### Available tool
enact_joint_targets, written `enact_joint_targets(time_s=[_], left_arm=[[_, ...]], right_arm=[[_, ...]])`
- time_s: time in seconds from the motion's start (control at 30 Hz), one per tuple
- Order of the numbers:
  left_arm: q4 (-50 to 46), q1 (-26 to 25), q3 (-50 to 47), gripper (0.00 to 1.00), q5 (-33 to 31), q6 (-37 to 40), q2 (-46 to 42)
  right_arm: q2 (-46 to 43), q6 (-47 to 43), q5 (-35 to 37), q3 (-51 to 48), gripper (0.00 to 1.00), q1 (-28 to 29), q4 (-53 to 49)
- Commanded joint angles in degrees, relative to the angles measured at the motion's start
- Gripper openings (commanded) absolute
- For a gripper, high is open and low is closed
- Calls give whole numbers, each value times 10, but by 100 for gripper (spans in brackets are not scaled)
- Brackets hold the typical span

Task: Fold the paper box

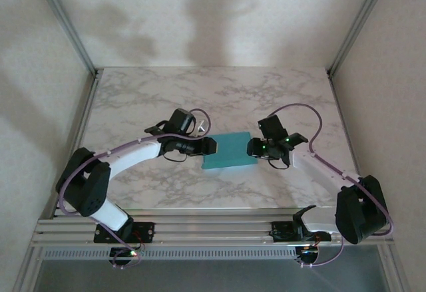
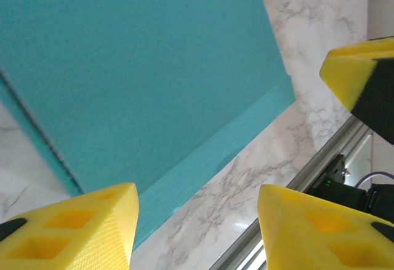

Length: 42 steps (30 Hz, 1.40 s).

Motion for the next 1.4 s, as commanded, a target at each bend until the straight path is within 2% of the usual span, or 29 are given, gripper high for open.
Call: enact_joint_targets(time_s=[0.0, 0.23, 0.77, 1.03, 1.13, 1.37], left_arm=[[35, -7, 13, 53, 25, -13, 32], [50, -10, 8, 51, -4, -12, 67], [77, -11, -34, 52, -44, -27, 91], [50, -9, -1, 53, -75, -15, 107], [64, 8, 2, 57, -69, -10, 97], [76, 65, 48, 65, -7, 21, 90]], right_arm=[[0, -11, -53, 9, 37, 3, 11], [51, -12, -86, 6, 31, 4, 39], [117, -12, -59, -5, 32, 3, 46], [153, -17, -37, 17, 32, 4, 38], [154, -21, -37, 27, 36, 3, 50], [121, -33, -60, 75, 49, 3, 60]])
